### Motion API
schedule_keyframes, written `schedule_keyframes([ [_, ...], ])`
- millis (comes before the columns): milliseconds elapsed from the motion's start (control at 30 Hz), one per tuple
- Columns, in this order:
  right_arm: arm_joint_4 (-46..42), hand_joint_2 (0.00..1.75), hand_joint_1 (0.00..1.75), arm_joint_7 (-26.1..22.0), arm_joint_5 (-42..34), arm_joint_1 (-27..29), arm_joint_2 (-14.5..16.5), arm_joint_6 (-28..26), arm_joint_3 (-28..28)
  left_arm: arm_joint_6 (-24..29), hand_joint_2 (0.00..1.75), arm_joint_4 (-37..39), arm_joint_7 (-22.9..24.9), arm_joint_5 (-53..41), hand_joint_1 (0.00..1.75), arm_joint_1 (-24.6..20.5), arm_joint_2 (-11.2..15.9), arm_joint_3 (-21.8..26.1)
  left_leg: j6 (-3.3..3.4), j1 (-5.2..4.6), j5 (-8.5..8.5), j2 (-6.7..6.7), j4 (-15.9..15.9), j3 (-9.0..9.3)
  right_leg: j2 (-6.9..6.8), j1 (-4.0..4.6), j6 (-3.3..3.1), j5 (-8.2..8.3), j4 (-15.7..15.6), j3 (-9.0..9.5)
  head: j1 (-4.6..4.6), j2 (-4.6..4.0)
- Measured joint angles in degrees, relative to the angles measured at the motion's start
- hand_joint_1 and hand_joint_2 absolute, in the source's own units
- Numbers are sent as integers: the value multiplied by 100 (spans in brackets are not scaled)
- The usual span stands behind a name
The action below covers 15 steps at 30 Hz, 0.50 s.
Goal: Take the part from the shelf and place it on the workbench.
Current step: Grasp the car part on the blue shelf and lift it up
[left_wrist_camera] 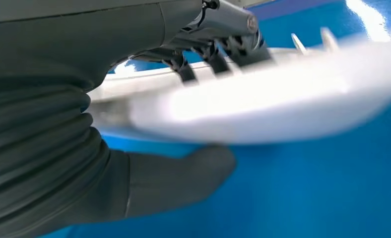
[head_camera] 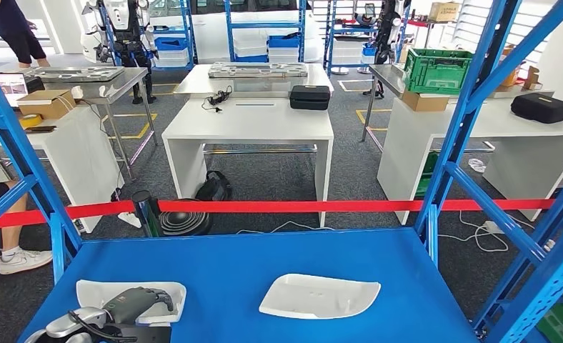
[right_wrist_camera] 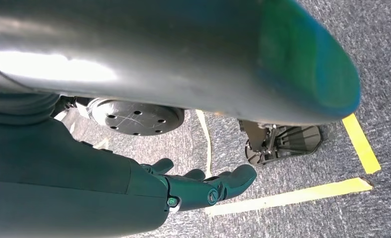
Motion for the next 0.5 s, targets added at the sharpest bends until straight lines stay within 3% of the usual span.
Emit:
schedule_keyframes([
  [500,0,0,0,-1,-1,-1,-1,5,-43,-16,175,50,-45,-71,175,-106,-122,13,0,0,0,-1,0,9,-1,-1,0,0,0,9,0,0],
])
